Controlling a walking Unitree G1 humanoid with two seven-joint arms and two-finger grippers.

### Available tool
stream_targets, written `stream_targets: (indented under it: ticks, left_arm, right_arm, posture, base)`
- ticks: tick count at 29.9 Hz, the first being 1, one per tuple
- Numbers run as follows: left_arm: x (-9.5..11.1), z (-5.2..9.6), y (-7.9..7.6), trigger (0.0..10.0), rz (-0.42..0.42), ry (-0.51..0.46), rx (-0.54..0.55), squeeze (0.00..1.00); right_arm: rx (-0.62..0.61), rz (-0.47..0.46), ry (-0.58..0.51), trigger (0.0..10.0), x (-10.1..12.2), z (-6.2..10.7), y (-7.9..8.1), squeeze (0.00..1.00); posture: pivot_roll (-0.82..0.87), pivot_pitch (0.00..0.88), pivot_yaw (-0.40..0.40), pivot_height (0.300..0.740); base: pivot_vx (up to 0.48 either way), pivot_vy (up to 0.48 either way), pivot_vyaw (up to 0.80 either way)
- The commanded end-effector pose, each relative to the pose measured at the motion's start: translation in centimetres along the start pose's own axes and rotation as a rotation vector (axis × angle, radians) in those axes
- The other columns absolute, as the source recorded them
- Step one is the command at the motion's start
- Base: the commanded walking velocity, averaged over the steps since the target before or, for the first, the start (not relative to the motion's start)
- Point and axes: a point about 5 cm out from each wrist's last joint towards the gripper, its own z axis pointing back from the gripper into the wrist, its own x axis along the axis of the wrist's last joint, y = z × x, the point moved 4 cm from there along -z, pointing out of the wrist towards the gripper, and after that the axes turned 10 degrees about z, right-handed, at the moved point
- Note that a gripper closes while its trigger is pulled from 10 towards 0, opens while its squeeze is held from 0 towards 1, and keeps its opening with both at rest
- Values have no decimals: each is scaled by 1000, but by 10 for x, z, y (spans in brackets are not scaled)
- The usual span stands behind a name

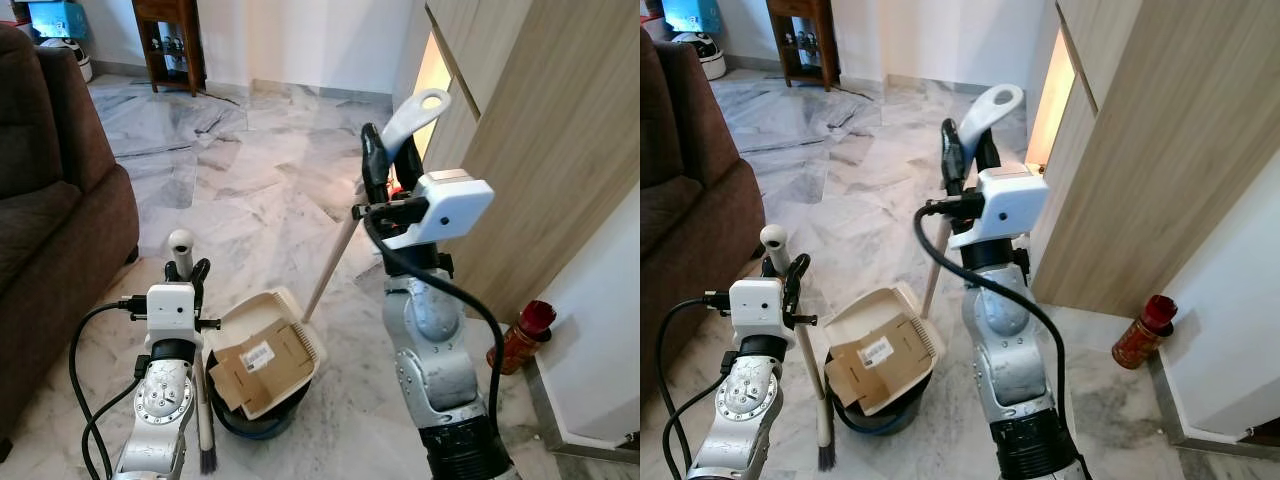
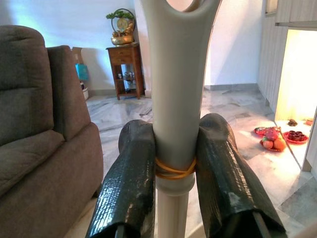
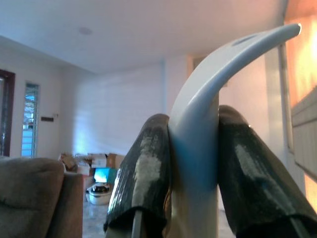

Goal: Sweep floor

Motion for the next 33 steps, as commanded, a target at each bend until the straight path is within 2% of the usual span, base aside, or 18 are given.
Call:
stream_targets:
  ticks: [1,2,3,7,8,10,11,15,18,21,25,33]
  left_arm:
    - [12,-2,-5,10000,-14,-55,-30,0]
    - [12,-2,-5,10000,-14,-55,-30,0]
    - [12,-2,-6,10000,-16,-55,-34,0]
    - [12,-2,-6,10000,-17,-56,-33,0]
    - [12,-2,-6,10000,-17,-56,-34,0]
    - [12,-2,-7,10000,-17,-56,-34,0]
    - [12,-2,-7,10000,-17,-55,-35,0]
    - [12,-2,-7,10000,-20,-55,-39,0]
    - [12,-2,-8,10000,-23,-57,-43,0]
    - [12,-2,-9,10000,-24,-57,-45,0]
    - [12,-2,-9,10000,-29,-57,-48,0]
    - [13,-2,-11,10000,-42,-60,-55,0]
  right_arm:
    - [-2,10,-150,10000,33,-4,6,0]
    - [-2,10,-150,10000,33,-4,6,0]
    - [17,23,-176,10000,38,-2,14,0]
    - [50,47,-216,10000,45,3,25,0]
    - [82,86,-242,10000,47,6,32,0]
    - [101,102,-253,10000,47,7,37,0]
    - [130,125,-276,10000,49,12,45,0]
    - [161,130,-297,10000,52,18,56,0]
    - [235,175,-352,10000,58,25,74,0]
    - [248,177,-360,10000,59,27,78,0]
    - [253,136,-356,10000,61,28,84,0]
    - [247,162,-365,10000,61,29,85,0]
  posture:
    - [144,0,-82,740]
    - [144,0,-82,740]
    - [146,0,-84,740]
    - [146,0,-84,740]
    - [146,0,-84,740]
    - [144,0,-81,740]
    - [144,0,-81,740]
    - [144,0,-81,740]
    - [147,0,-80,740]
    - [148,0,-81,740]
    - [151,0,-82,740]
    - [152,0,-88,740]
  base:
    - [0,0,0]
    - [0,0,0]
    - [0,0,0]
    - [0,0,0]
    - [0,0,0]
    - [0,0,0]
    - [0,0,0]
    - [0,0,0]
    - [0,0,0]
    - [0,0,0]
    - [0,0,0]
    - [0,0,0]
